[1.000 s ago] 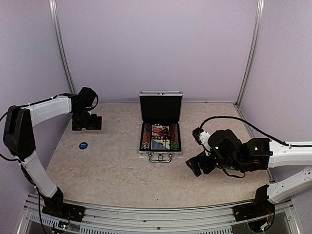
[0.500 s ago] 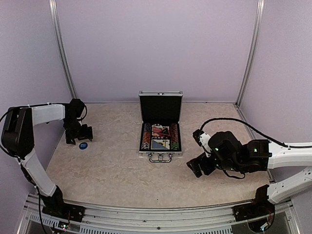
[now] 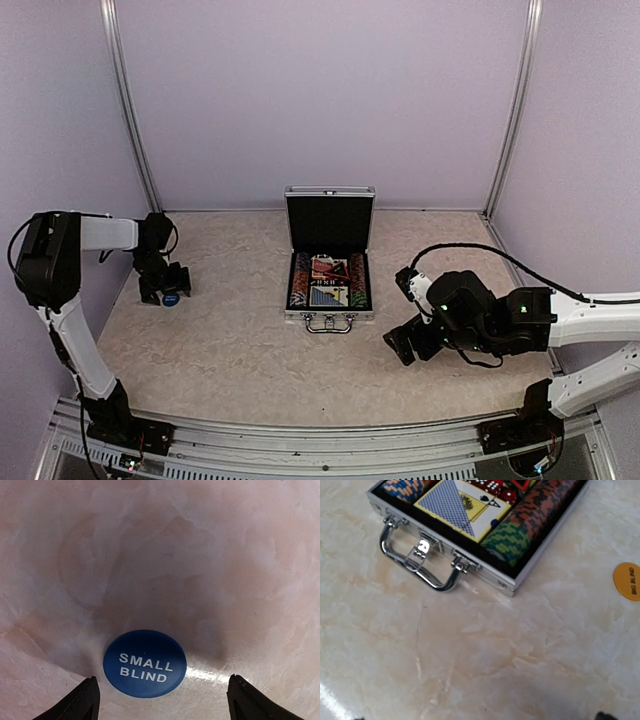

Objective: Pack up texas hold em set

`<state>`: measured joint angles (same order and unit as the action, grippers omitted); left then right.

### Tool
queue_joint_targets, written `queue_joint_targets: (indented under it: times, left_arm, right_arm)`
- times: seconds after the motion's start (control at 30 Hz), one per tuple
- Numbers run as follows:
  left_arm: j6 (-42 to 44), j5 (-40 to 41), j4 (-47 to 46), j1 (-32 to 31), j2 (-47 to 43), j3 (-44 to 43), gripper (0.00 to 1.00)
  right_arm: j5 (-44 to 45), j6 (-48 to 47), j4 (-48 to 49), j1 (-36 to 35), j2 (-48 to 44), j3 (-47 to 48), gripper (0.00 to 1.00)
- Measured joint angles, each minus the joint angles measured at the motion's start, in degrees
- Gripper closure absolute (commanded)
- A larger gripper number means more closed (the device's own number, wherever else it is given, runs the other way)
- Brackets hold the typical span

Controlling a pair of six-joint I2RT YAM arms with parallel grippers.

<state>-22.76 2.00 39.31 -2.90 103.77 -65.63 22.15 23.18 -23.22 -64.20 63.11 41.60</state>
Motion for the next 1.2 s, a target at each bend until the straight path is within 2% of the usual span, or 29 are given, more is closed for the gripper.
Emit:
queue_joint_targets:
  times: [0.13, 0.43, 0.63, 1.2]
  left_arm:
    - [-0.07, -0.07, -0.55, 0.59, 1.27, 0.02, 0.19]
    - [-0.13, -0.09, -1.25, 1.88, 1.73, 0.02, 0.26]
    - [-0.15, 0.39, -1.33, 1.97, 1.95, 0.0, 0.36]
    - [-0.2, 1.31, -1.84, 1.99, 2.01, 0.46, 0.39]
  right_arm:
    - [0.02, 0.0, 0.0, 0.0, 0.09, 0.0, 0.0]
    - [0.0, 0.0, -0.02, 0.02, 0.55, 0.0, 0.0]
    - [0.0, 0.0, -0.02, 0.02, 0.52, 0.0, 0.0]
    - [0.02, 0.02, -0.02, 0.02, 0.52, -0.31, 0.0]
